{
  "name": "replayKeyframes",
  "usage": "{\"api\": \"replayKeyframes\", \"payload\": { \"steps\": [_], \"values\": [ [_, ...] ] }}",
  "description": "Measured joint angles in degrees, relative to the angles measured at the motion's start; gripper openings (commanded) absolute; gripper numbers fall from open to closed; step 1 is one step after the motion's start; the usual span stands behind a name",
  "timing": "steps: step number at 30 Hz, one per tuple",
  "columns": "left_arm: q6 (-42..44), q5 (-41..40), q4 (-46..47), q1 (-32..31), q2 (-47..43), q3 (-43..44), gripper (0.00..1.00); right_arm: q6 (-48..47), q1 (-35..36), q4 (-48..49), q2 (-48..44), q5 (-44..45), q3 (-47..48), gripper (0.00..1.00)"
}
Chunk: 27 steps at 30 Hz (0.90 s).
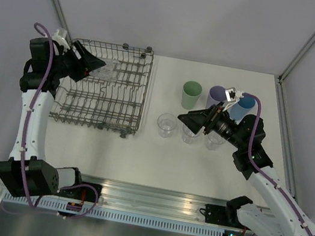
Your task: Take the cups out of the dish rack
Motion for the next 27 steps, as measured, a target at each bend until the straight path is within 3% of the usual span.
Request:
{"api": "replayKeyframes", "payload": {
  "steps": [6, 12, 15, 21, 25, 27],
  "values": [
    [-5.7, 11.8, 7.0, -7.1, -0.9, -5.6, 0.02, 3.9, 0.0, 6.5, 3.2, -2.1, -0.2, 0.97],
    [-14.2, 16.9, 16.6, -20.9, -0.9, -9.7, 0.02, 7.3, 0.0, 11.6, 7.9, -3.4, -0.2, 0.95],
    [-19.2, 18.7, 23.3, -23.5, -1.5, -12.8, 0.02, 8.3, 0.0, 12.2, 9.0, -3.7, -0.2, 0.91],
    [-27.7, 19.4, 33.0, -26.0, -2.1, -17.6, 0.02, 15.6, 0.0, 23.8, 10.4, -7.5, -2.2, 0.83],
    [-30.9, 19.4, 37.5, -28.8, -2.1, -18.5, 0.02, 20.5, 0.0, 31.4, 12.1, -9.7, -2.6, 0.74],
    [-32.6, 19.4, 40.1, -30.2, -2.1, -19.1, 0.02, 22.4, 0.0, 34.7, 13.3, -10.6, -2.6, 0.64]
  ]
}}
